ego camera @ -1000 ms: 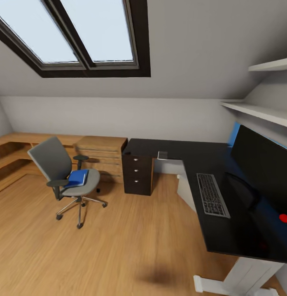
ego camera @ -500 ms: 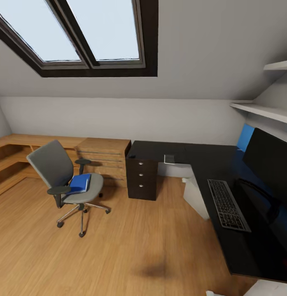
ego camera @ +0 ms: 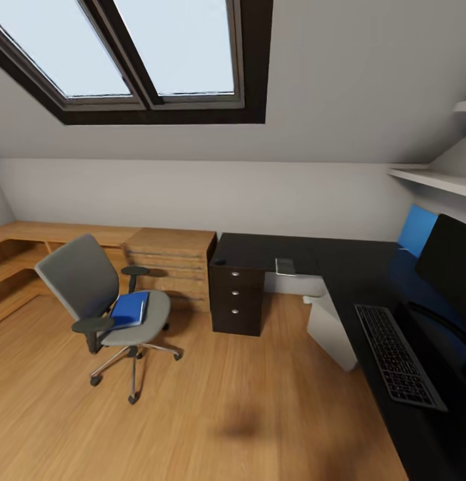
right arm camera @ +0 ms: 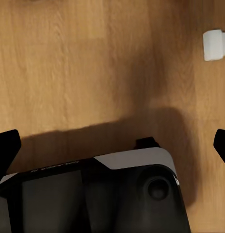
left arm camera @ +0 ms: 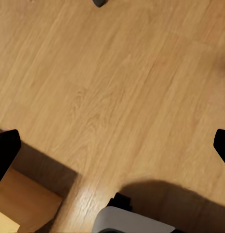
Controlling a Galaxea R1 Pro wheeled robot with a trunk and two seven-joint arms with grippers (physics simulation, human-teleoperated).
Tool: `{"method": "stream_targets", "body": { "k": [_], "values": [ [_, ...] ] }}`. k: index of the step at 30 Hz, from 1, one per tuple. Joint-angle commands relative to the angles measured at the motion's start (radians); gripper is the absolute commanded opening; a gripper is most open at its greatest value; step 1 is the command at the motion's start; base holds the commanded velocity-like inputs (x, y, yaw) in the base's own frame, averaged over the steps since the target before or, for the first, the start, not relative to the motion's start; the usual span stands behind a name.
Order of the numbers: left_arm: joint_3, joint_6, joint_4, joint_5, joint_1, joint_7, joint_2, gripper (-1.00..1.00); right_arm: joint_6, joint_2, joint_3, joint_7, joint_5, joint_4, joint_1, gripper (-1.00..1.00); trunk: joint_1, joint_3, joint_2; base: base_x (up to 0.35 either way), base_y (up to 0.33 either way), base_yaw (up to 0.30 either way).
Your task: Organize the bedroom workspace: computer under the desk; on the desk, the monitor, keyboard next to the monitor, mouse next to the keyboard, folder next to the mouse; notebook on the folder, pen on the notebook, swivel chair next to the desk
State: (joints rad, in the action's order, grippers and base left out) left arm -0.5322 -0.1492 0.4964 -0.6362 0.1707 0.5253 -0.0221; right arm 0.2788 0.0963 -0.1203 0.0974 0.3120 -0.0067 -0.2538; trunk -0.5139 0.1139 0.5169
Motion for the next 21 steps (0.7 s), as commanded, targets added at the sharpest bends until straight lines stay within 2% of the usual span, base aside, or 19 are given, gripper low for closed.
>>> {"method": "stream_targets", "body": {
  "k": [1, 21],
  "values": [
    [-0.009, -0.006, 0.001, -0.01, 0.001, 0.005, -0.001, 1.0, 0.003, 0.0, -0.009, 0.004, 0.007, 0.001, -0.001, 1.0, -0.001, 0.002, 0.002, 0.311, 0.111, 0.0],
    [-0.012, -0.005, 0.002, -0.01, 0.001, 0.005, 0.001, 1.0, 0.003, 0.0, -0.009, 0.004, 0.007, 0.001, -0.001, 1.0, -0.001, 0.002, 0.002, 0.312, 0.125, 0.0]
  ]
}}
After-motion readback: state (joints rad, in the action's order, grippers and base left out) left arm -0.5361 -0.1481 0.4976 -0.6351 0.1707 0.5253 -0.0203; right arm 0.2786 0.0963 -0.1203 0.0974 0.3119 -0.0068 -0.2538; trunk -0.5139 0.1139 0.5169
